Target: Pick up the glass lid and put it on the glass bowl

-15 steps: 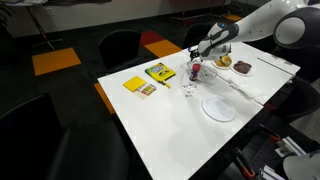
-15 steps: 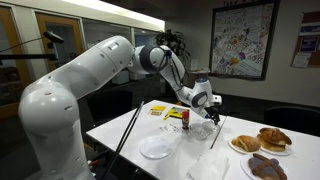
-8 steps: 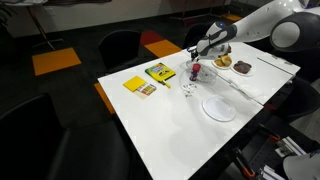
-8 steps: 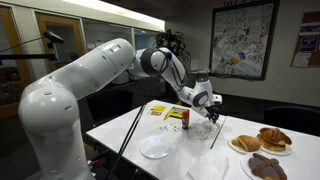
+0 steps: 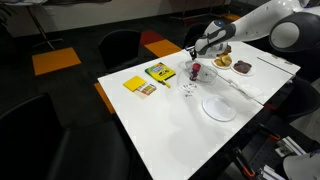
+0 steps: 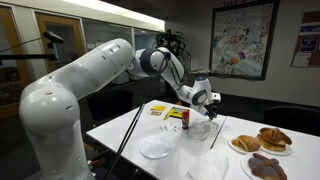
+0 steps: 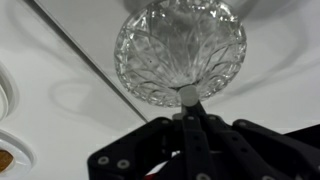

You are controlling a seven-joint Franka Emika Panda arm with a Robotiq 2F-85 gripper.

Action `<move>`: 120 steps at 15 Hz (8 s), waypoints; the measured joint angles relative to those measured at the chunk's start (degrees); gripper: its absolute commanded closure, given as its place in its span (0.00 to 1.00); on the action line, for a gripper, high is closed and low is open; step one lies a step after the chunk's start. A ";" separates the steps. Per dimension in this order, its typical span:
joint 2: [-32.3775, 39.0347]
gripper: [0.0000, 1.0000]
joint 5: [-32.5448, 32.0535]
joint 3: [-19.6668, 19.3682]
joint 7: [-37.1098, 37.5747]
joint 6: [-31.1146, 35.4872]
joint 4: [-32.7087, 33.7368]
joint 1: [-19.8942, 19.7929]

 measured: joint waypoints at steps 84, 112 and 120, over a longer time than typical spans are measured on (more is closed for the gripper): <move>-9.15 0.96 -1.55 2.53 -5.24 -5.74 -5.47 2.08; -36.09 0.96 -16.44 -21.15 13.73 13.32 -51.54 23.59; -36.07 0.96 -13.61 -20.07 14.56 14.38 -52.17 21.42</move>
